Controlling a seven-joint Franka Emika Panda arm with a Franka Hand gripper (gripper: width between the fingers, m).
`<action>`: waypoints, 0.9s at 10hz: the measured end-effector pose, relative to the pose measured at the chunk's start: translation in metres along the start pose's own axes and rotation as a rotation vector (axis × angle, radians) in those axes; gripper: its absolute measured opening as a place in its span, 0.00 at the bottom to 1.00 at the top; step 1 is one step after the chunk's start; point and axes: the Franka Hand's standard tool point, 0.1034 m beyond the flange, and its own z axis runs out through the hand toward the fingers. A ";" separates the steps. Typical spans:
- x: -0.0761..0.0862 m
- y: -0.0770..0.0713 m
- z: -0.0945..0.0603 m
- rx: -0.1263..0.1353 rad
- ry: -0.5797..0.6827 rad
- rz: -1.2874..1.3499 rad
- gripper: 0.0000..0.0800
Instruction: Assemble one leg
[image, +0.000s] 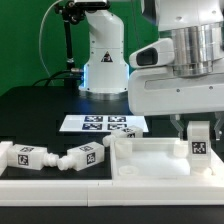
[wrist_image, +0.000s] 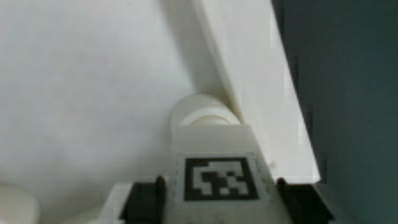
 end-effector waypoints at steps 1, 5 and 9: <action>-0.004 -0.003 0.001 0.004 -0.007 0.143 0.36; -0.005 -0.005 0.001 0.003 -0.006 0.181 0.51; -0.001 -0.008 -0.004 -0.024 0.018 -0.420 0.80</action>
Offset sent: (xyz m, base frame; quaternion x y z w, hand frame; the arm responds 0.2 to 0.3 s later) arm 0.0000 0.0000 0.0000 0.0000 0.0000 0.1296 0.9916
